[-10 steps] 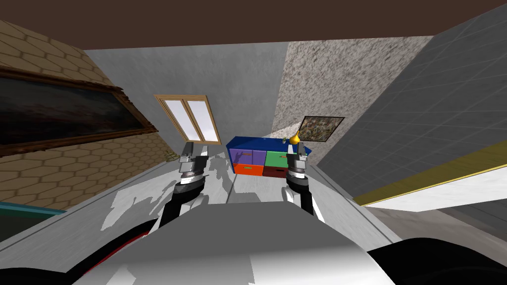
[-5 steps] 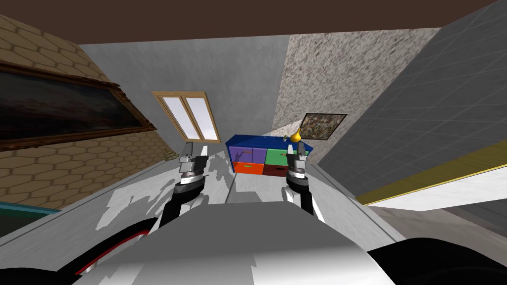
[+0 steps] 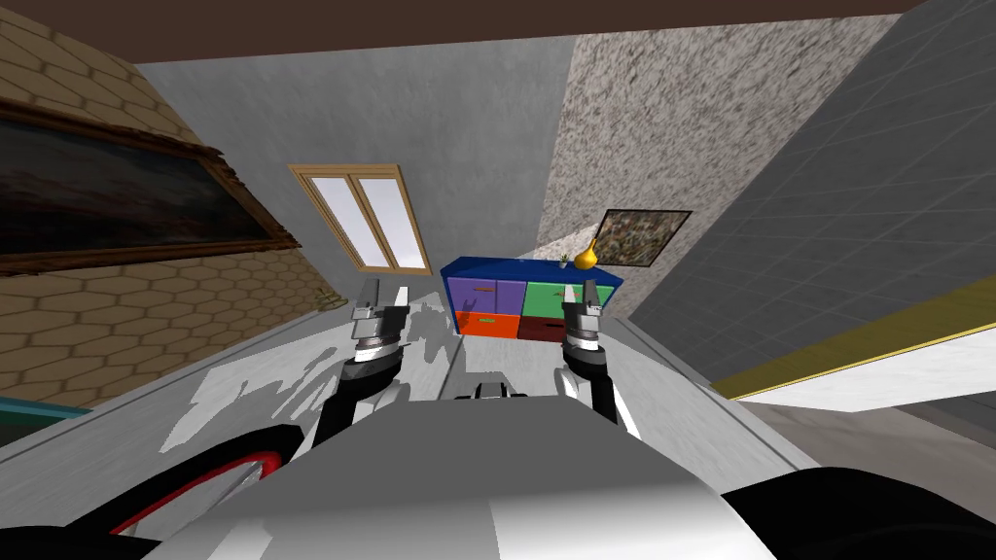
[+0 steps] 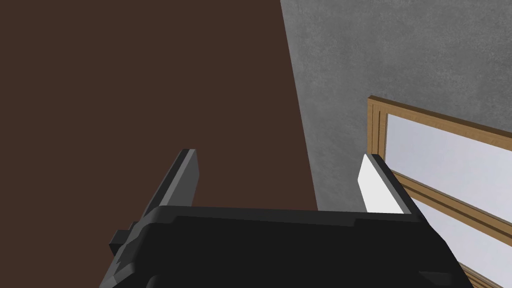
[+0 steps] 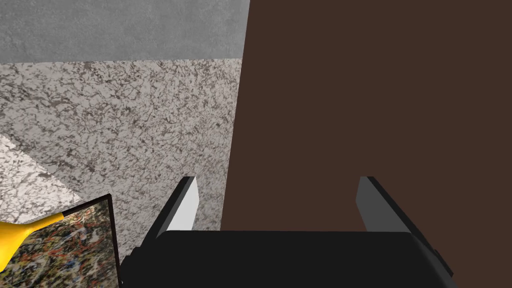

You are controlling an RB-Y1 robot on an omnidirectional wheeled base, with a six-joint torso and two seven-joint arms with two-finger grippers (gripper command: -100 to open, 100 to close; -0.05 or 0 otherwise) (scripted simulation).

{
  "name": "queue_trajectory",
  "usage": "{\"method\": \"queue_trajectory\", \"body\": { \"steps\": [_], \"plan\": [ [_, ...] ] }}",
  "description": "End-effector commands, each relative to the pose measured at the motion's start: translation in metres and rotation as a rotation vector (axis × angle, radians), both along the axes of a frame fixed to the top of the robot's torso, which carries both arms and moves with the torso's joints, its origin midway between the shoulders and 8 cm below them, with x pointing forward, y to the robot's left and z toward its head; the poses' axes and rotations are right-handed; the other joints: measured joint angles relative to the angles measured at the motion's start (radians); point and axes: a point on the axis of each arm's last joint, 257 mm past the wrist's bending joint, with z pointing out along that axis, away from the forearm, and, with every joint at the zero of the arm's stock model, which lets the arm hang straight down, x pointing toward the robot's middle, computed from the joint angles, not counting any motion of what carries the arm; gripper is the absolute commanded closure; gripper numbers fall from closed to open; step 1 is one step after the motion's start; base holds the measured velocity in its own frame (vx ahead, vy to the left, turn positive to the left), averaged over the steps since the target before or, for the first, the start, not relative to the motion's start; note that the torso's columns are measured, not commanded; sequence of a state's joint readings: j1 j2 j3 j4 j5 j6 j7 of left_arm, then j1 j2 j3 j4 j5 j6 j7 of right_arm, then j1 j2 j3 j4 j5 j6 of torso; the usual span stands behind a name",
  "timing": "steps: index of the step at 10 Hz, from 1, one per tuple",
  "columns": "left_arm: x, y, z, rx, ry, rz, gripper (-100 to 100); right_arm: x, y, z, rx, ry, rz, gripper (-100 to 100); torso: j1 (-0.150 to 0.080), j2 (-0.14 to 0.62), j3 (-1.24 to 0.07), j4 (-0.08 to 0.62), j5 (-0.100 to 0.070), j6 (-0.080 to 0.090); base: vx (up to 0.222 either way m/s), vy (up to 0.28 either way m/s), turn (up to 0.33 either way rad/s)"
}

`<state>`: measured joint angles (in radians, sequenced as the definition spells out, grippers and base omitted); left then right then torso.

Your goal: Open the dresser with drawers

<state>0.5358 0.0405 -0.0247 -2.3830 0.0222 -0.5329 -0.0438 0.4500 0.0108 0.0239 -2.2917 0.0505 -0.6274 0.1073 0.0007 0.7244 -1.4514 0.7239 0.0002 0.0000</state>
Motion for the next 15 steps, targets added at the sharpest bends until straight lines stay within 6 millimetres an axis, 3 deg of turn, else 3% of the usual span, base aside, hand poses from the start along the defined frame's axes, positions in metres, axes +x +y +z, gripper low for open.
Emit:
{"method": "queue_trajectory", "body": {
  "steps": [1,8,15],
  "plan": [
    [0.0,0.0,0.0,0.0,0.0,0.0,0,0.004,0.006,-0.009,-0.118,0.024,-0.022,-100,0.001,0.009,-0.02,0.01,0.0,0.0,0.052,0.058,-0.006],
    [0.0,0.0,0.0,0.0,0.0,0.0,0,0.02,0.001,-0.038,-0.399,0.069,-0.193,-100,0.001,0.013,-0.025,0.014,0.0,0.0,0.074,0.082,-0.007],
    [0.0,0.0,0.0,0.0,0.0,0.0,0,0.035,-0.019,-0.071,-0.635,0.108,-0.398,-100,-0.001,0.014,-0.025,0.014,0.0,0.0,0.068,0.08,-0.006]
  ]
}}
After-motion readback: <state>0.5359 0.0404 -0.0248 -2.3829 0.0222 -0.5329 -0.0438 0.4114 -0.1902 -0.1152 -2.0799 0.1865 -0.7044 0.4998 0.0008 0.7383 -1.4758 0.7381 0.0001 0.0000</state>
